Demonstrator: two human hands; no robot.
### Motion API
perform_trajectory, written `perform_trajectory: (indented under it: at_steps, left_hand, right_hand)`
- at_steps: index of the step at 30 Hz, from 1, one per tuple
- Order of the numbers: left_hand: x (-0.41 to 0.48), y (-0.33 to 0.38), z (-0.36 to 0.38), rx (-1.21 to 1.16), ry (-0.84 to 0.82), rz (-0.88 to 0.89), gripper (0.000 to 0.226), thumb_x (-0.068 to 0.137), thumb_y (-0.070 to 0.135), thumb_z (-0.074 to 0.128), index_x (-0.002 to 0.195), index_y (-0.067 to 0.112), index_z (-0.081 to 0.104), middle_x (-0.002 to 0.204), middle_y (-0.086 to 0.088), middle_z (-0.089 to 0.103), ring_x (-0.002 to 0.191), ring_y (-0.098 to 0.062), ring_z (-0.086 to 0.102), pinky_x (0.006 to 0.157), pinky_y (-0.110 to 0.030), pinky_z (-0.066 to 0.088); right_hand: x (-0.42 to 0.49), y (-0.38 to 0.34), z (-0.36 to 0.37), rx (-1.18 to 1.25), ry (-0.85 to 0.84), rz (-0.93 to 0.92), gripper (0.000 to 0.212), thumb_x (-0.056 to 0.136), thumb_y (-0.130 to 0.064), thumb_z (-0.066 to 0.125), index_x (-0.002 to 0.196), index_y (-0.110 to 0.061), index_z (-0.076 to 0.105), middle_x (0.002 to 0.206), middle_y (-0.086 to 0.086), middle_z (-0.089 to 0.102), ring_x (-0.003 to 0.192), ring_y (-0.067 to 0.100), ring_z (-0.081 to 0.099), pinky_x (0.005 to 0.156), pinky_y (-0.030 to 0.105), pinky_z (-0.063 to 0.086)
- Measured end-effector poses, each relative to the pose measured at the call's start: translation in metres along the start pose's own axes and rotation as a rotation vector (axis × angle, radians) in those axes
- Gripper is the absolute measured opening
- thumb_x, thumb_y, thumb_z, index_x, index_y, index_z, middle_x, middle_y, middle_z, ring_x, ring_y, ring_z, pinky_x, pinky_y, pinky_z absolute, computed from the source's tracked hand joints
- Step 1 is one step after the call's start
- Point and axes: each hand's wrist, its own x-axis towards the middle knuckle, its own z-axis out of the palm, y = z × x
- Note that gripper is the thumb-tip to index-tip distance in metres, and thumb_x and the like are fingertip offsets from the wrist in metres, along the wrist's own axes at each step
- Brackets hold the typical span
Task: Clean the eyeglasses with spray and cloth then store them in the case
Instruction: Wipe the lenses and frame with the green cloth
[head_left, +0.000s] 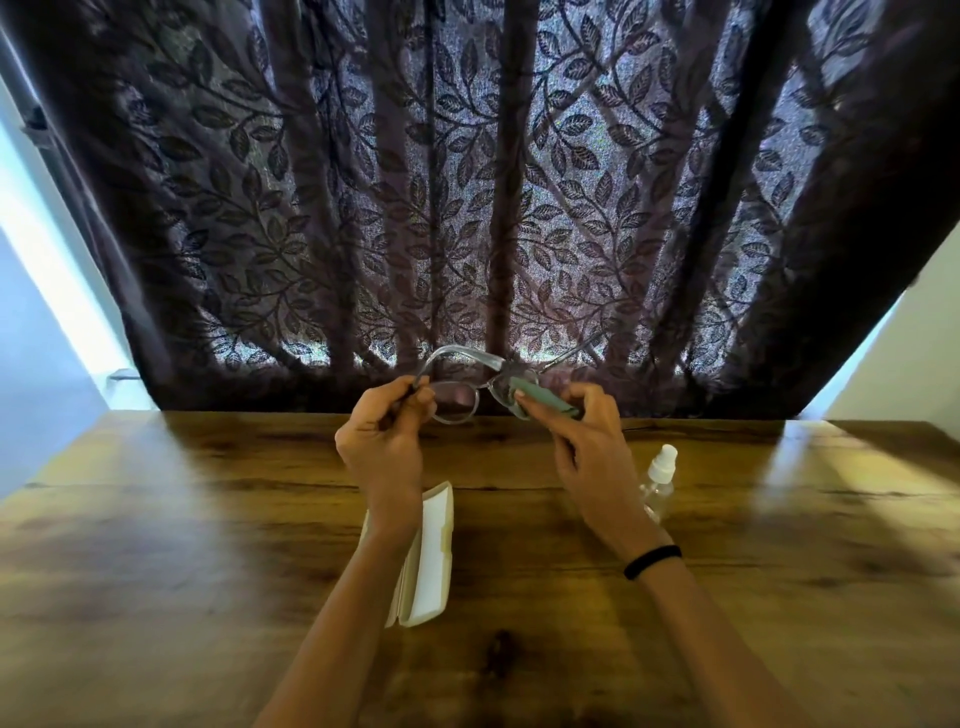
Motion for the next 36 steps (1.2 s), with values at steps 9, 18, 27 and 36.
perform_trajectory:
  at_steps: [9,18,27,36]
  left_hand:
    - [0.0,-0.002,0.002,-0.058,-0.052,-0.031,0.026,0.077,-0.01,0.063,0.094,0.009,0.066,0.074,0.007,0.07,0.072,-0.008,0.066,0.068,-0.02,0.055]
    - [-0.003,0.001,0.0,-0.039,-0.095,0.001,0.032,0.077,-0.009,0.064,0.083,0.023,0.069,0.075,0.01,0.071,0.074,-0.011,0.067,0.07,-0.021,0.055]
    - [-0.005,0.0,0.001,-0.02,-0.035,0.03,0.027,0.079,-0.007,0.063,0.088,0.018,0.067,0.082,-0.008,0.066,0.077,-0.016,0.066,0.071,-0.023,0.056]
    - [-0.006,0.003,0.002,0.003,-0.005,0.048,0.029,0.077,-0.01,0.063,0.09,0.017,0.067,0.08,-0.009,0.065,0.073,-0.009,0.065,0.069,-0.02,0.055]
  right_hand:
    - [0.0,-0.004,0.004,0.016,-0.003,0.028,0.068,0.085,0.006,0.052,0.134,-0.035,0.031,0.111,0.014,0.045,0.096,0.014,0.034,0.059,0.008,0.033]
    - [0.0,-0.007,0.01,-0.154,0.013,0.119,0.07,0.085,0.004,0.051,0.141,-0.032,0.029,0.11,0.013,0.043,0.09,0.017,0.036,0.067,0.021,0.047]
    - [-0.008,-0.009,0.012,-0.066,0.039,0.173,0.063,0.085,0.004,0.053,0.138,-0.026,0.037,0.105,0.011,0.044,0.089,0.016,0.036,0.068,0.023,0.043]
    - [-0.017,-0.032,0.014,0.436,0.076,0.218,0.061,0.083,0.006,0.057,0.129,-0.029,0.036,0.096,-0.002,0.043,0.083,0.003,0.046,0.071,0.005,0.041]
